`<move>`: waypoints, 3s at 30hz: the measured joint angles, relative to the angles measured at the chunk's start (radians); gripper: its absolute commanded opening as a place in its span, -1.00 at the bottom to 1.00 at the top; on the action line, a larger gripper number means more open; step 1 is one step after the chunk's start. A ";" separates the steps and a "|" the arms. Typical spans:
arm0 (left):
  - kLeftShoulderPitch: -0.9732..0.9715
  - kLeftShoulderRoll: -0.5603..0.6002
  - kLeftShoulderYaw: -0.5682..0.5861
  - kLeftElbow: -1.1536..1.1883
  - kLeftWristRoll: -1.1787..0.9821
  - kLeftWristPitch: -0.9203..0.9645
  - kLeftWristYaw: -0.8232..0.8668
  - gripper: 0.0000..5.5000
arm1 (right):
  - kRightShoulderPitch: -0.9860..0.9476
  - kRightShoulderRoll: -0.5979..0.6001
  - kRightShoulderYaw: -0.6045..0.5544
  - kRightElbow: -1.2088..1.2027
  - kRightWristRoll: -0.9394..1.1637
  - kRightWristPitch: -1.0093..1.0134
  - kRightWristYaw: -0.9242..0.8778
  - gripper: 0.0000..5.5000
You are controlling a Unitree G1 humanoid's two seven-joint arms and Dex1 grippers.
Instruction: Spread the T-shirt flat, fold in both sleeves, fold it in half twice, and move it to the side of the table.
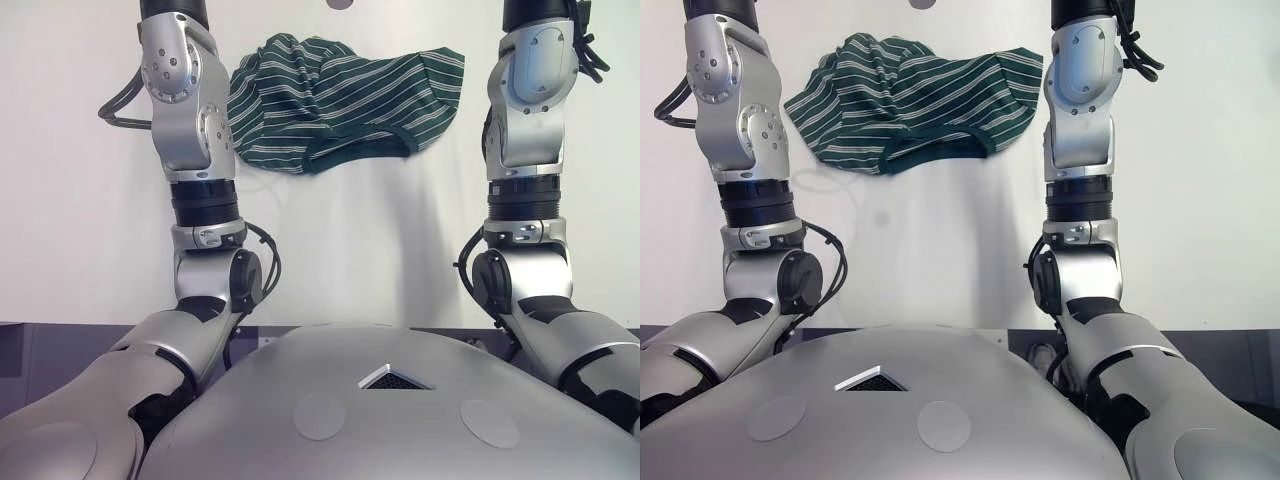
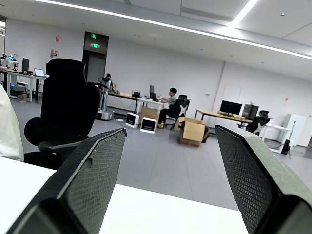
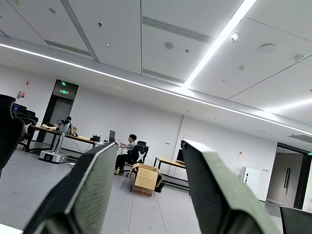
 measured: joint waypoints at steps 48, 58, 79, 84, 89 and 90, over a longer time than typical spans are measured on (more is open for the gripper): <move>0.371 0.686 -0.633 0.006 0.798 -0.603 -0.599 -0.57 | 0.530 -0.587 0.089 0.089 -0.267 -0.701 0.367 -0.11; 0.341 0.682 -0.631 0.010 0.807 -0.590 -0.603 -0.98 | 0.457 -0.576 0.193 0.361 -0.548 -0.770 0.133 -0.11; 0.279 0.674 -0.618 0.011 0.789 -0.623 -0.605 -1.00 | 0.240 -0.481 0.355 0.474 -0.465 -0.577 0.151 -0.99; 0.251 0.669 -0.609 0.028 0.784 -0.631 -0.594 -1.00 | 0.179 -0.462 0.366 0.549 -0.407 -0.575 0.227 -0.99; 0.190 0.656 -0.543 0.050 0.625 -0.588 -0.645 -1.00 | 0.153 -0.466 0.330 0.488 -0.166 -0.539 0.458 -0.99; 0.161 0.657 -0.526 0.046 0.577 -0.574 -0.675 -1.00 | 0.145 -0.480 0.312 0.438 -0.094 -0.501 0.525 -0.99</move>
